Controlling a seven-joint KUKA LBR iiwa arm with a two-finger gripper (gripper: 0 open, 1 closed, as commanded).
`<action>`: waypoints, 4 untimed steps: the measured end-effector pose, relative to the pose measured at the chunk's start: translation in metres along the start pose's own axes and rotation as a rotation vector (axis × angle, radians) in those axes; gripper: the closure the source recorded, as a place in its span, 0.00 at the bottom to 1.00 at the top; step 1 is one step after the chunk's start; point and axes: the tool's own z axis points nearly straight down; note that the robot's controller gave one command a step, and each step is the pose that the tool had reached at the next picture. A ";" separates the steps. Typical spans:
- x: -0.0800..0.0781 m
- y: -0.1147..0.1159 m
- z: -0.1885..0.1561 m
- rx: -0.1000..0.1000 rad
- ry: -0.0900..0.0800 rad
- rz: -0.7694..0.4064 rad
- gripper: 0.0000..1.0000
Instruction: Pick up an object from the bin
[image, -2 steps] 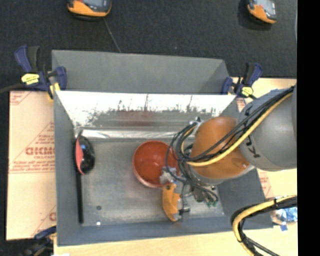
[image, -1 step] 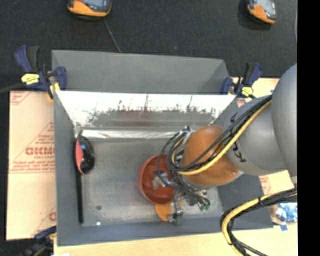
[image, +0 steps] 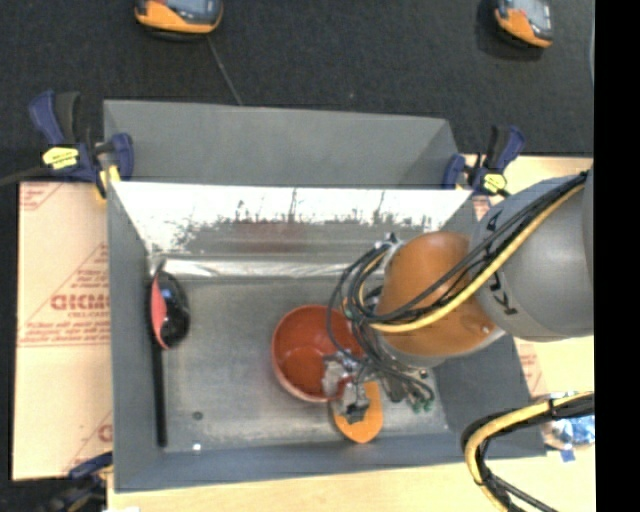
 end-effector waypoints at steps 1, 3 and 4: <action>0.000 0.000 -0.001 0.000 0.001 0.000 1.00; -0.011 0.045 -0.086 -0.003 0.009 -0.128 1.00; -0.018 0.040 -0.140 -0.002 0.012 -0.053 1.00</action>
Offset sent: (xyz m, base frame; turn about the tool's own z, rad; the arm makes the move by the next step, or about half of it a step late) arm 0.0014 0.0085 0.0870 0.0015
